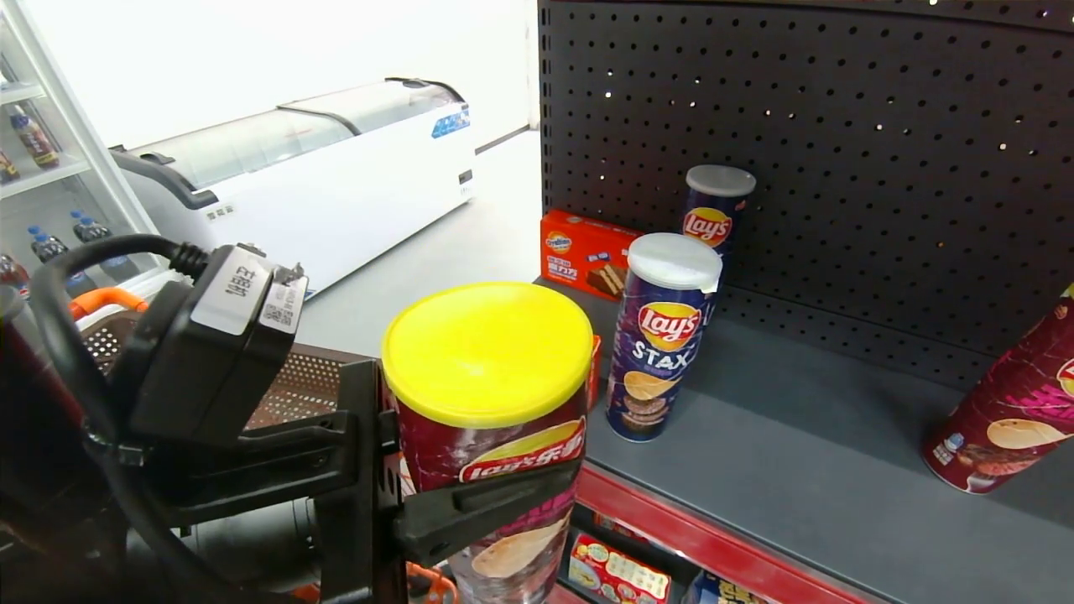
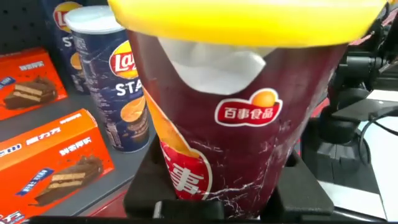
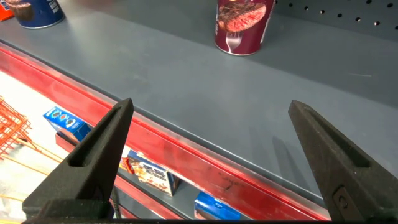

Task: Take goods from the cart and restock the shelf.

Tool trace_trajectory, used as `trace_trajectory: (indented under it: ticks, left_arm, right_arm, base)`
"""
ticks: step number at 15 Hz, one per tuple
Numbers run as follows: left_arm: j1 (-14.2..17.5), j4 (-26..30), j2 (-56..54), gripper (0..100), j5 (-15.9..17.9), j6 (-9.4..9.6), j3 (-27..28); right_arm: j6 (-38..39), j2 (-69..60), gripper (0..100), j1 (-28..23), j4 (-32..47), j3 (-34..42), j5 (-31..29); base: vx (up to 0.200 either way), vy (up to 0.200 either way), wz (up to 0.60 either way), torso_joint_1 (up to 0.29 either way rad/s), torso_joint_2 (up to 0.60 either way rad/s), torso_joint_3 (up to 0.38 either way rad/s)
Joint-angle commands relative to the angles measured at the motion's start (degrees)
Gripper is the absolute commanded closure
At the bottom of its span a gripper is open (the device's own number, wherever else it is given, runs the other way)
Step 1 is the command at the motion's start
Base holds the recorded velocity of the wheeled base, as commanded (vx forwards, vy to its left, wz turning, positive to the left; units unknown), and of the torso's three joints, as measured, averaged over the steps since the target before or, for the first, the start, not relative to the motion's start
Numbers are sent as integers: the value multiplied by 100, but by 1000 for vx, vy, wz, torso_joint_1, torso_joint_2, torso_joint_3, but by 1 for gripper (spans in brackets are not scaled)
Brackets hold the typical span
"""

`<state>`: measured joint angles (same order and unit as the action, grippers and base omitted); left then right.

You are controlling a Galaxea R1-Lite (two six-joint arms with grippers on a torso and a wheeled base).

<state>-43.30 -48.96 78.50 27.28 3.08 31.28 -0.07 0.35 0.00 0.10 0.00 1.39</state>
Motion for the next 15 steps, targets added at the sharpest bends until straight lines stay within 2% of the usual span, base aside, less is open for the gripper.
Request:
trace_trajectory:
  ticks: [1,3,15]
  left_arm:
    - [-20,0,78,100,5,-1,1]
    - [50,18,122,100,365,-10,-8]
    - [59,18,157,100,392,-80,-78]
  right_arm:
    - [-1,9,0,0,-1,0,2]
    - [-1,9,0,0,-1,0,10]
    - [-1,9,0,0,-1,0,10]
  base:
    - [0,0,0,0,0,0]
    - [0,0,0,0,0,0]
    - [0,0,-600,5,3,1]
